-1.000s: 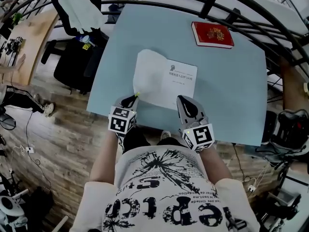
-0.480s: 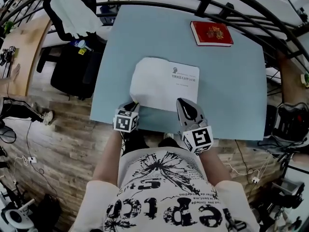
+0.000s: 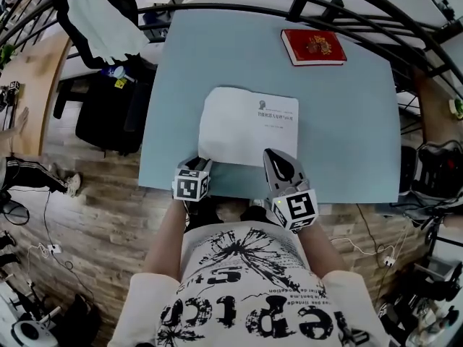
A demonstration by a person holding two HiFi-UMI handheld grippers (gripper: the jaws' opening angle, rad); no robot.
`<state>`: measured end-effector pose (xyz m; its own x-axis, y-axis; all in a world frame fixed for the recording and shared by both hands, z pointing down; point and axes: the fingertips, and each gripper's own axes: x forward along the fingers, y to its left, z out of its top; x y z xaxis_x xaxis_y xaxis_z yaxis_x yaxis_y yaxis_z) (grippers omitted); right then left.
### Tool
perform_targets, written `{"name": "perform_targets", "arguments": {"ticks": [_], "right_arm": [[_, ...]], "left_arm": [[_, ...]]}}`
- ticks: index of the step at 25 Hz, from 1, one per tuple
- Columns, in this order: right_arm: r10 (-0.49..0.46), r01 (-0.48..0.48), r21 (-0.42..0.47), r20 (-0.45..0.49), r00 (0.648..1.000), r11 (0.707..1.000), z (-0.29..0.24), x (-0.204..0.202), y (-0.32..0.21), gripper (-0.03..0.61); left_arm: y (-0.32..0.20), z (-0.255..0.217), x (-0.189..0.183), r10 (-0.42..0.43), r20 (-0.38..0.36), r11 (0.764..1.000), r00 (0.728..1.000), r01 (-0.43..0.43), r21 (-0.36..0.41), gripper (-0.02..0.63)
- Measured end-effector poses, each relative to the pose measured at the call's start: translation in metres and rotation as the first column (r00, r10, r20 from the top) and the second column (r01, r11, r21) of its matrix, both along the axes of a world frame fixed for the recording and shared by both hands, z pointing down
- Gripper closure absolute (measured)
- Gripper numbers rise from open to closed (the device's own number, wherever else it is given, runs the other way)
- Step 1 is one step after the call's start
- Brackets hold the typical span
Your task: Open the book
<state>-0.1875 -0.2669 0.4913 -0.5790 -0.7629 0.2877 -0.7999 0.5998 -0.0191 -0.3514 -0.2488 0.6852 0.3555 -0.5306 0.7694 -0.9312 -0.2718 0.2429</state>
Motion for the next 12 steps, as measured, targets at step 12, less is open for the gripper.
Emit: {"name": "perform_targets", "arguments": {"ticks": [12], "right_arm": [[-0.014, 0.013, 0.066, 0.004, 1.000, 0.998, -0.028, 0.007, -0.004, 0.568]], "left_arm": [[-0.030, -0.101, -0.001, -0.052, -0.011, 0.957, 0.999, 0.053, 0.285, 0.566]]}}
